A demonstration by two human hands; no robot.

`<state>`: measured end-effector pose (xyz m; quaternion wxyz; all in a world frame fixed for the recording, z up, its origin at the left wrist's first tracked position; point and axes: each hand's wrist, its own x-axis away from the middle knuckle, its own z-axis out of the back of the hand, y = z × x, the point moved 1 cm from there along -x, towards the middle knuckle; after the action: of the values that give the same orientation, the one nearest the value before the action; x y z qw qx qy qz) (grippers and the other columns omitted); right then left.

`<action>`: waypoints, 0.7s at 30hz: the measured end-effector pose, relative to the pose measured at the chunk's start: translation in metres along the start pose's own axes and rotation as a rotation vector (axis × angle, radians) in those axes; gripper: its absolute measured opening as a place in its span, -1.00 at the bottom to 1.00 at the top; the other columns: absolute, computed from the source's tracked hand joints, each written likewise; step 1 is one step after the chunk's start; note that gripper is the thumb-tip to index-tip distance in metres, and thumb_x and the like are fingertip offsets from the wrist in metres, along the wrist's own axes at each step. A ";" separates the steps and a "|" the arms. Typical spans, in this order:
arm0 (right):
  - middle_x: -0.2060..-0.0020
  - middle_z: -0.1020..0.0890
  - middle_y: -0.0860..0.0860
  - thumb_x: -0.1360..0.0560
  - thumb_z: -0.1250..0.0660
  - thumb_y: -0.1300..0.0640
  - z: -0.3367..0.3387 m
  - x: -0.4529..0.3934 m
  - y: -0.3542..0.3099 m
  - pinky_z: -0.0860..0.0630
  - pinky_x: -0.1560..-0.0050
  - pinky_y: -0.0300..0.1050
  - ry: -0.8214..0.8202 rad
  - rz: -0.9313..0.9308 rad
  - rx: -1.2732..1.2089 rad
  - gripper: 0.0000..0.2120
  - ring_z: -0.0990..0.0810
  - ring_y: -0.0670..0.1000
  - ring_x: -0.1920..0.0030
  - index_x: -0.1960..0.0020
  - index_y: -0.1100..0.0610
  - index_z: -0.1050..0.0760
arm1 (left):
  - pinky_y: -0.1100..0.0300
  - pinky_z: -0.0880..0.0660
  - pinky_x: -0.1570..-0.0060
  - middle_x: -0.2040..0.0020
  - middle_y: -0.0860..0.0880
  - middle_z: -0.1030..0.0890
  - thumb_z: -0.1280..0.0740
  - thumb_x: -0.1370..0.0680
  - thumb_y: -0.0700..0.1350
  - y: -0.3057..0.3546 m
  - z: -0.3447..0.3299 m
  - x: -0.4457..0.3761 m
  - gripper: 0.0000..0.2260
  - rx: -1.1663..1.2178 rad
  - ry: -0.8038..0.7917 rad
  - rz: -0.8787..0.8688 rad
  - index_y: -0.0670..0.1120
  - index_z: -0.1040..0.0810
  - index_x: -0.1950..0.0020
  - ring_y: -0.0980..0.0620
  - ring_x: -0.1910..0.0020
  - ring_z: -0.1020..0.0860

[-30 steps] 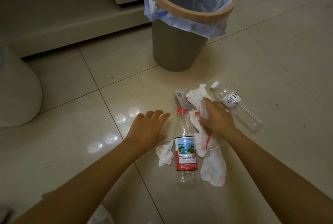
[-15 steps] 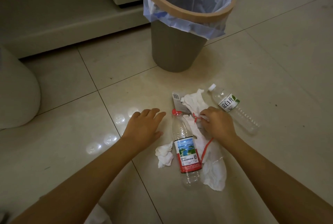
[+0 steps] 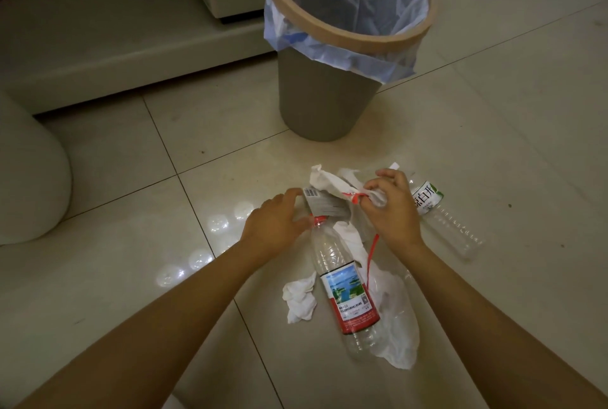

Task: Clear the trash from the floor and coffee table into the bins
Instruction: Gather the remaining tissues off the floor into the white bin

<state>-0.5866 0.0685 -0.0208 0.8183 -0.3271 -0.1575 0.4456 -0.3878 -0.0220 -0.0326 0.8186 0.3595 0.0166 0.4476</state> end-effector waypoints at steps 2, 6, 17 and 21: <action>-0.23 -0.43 -0.09 -0.43 -0.44 0.10 -0.004 0.002 0.003 -0.26 0.05 -0.47 -0.042 -0.028 -0.004 -0.88 -0.41 -0.15 -0.12 0.06 0.06 -0.55 | 0.06 -0.45 -0.11 -0.29 -0.08 -0.52 -0.26 -0.56 0.12 0.009 -0.003 -0.019 -0.50 0.315 -0.047 0.145 0.06 -0.21 -0.45 -0.08 -0.16 -0.52; -0.06 -0.55 -0.10 -0.44 -0.42 0.04 -0.008 0.011 0.008 -0.47 0.13 -0.21 -0.134 0.010 0.049 -0.88 -0.51 -0.11 0.10 0.09 0.01 -0.49 | 0.07 -0.43 -0.21 -0.32 -0.08 -0.48 -0.28 -0.56 0.04 0.021 -0.014 -0.032 -0.52 0.583 -0.089 0.220 0.08 -0.23 -0.45 -0.07 -0.19 -0.50; 0.06 -0.66 -0.13 -0.45 -0.42 0.17 -0.020 0.025 0.001 -0.58 0.01 -0.02 -0.272 0.036 -0.167 -0.84 -0.62 -0.15 0.05 -0.02 0.05 -0.55 | 0.01 -0.56 -0.08 -0.14 -0.03 -0.54 -0.46 -0.42 -0.18 0.028 -0.015 -0.037 -0.74 0.770 0.135 0.305 -0.01 -0.55 -0.08 -0.03 -0.05 -0.55; 0.07 -0.65 -0.14 -0.42 -0.46 0.20 -0.017 0.023 -0.010 -0.58 0.01 -0.15 -0.176 0.097 -0.259 -0.78 -0.61 -0.16 0.03 -0.04 0.05 -0.56 | -0.01 -0.55 -0.09 -0.04 0.07 -0.54 -0.41 -0.40 -0.32 0.011 0.010 -0.033 -0.73 0.716 0.243 0.220 -0.01 -0.60 0.00 -0.05 -0.10 -0.53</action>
<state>-0.5578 0.0773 -0.0271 0.7299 -0.3969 -0.2687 0.4873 -0.4118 -0.0489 -0.0283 0.5806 0.5664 0.2297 0.5379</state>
